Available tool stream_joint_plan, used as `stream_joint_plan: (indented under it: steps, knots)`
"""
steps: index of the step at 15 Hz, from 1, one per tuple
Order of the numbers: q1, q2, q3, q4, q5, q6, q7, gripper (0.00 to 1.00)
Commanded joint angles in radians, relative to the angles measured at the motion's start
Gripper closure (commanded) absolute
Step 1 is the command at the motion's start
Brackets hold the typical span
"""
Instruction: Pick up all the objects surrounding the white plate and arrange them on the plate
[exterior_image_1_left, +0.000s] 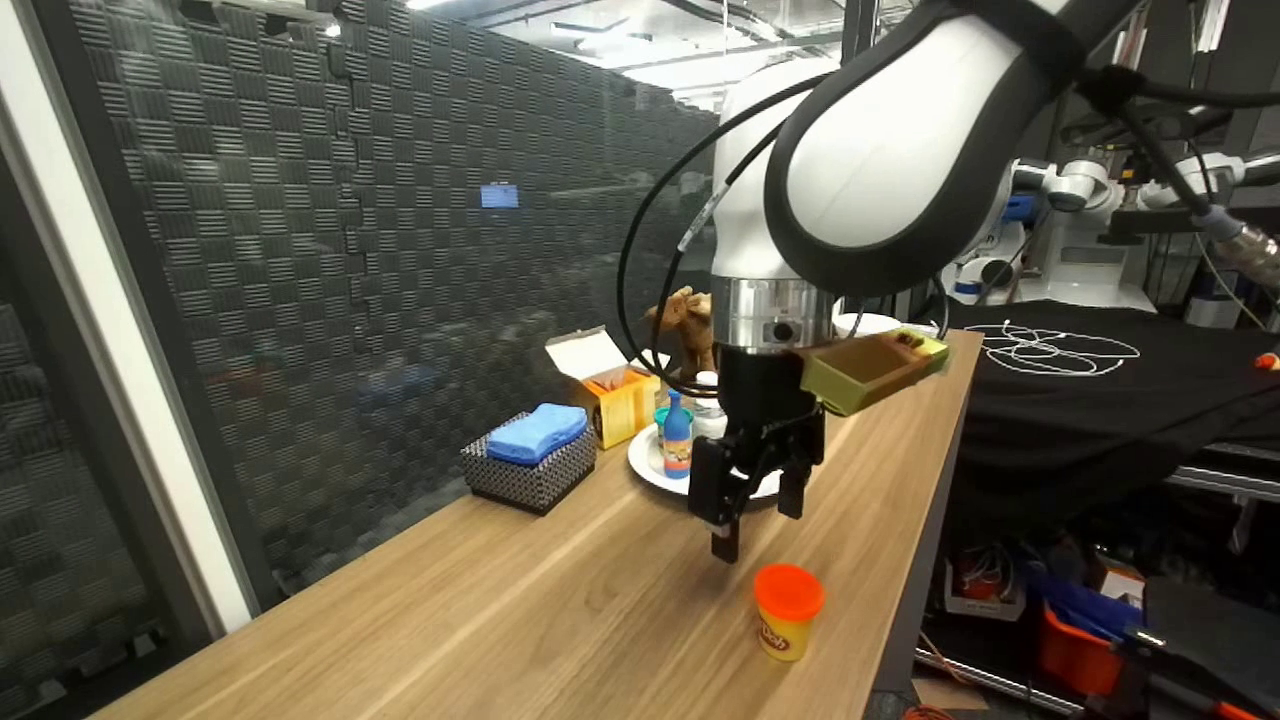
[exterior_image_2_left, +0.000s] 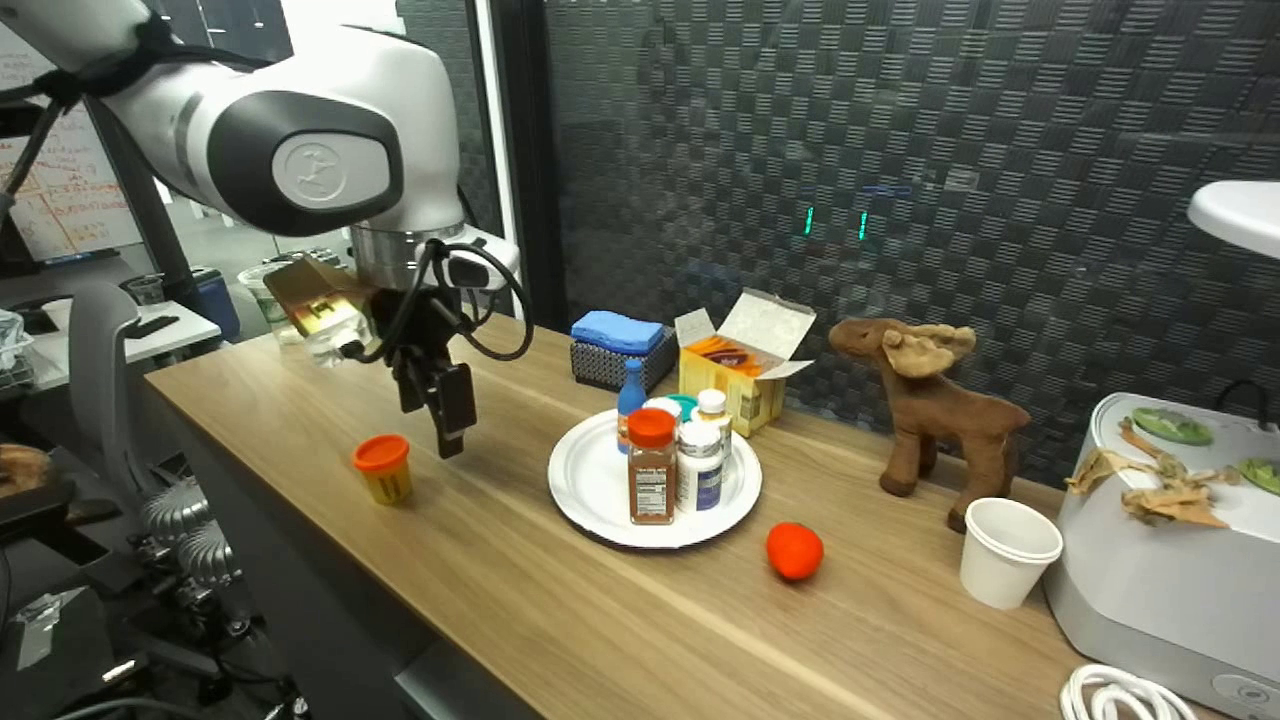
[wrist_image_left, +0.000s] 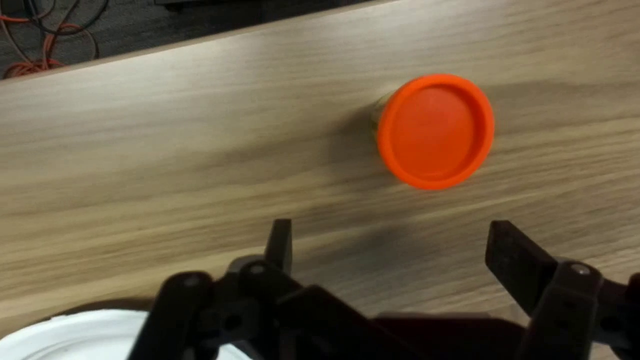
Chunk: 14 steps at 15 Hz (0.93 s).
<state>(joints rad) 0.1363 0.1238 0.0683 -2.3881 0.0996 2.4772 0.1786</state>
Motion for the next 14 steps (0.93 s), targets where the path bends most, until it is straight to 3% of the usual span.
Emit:
stream_joint_plan:
  steps: [1,11,12,13,14]
  knots:
    - [-0.005,-0.039,0.021,-0.052,0.008,0.001,-0.012,0.00]
    - [0.024,-0.044,0.058,-0.101,-0.058,0.022,0.021,0.00]
    - [0.026,-0.046,0.058,-0.106,-0.076,0.024,0.033,0.05]
    - [0.028,-0.047,0.058,-0.109,-0.093,0.025,0.044,0.25]
    - [0.030,-0.048,0.057,-0.111,-0.107,0.026,0.052,0.32]
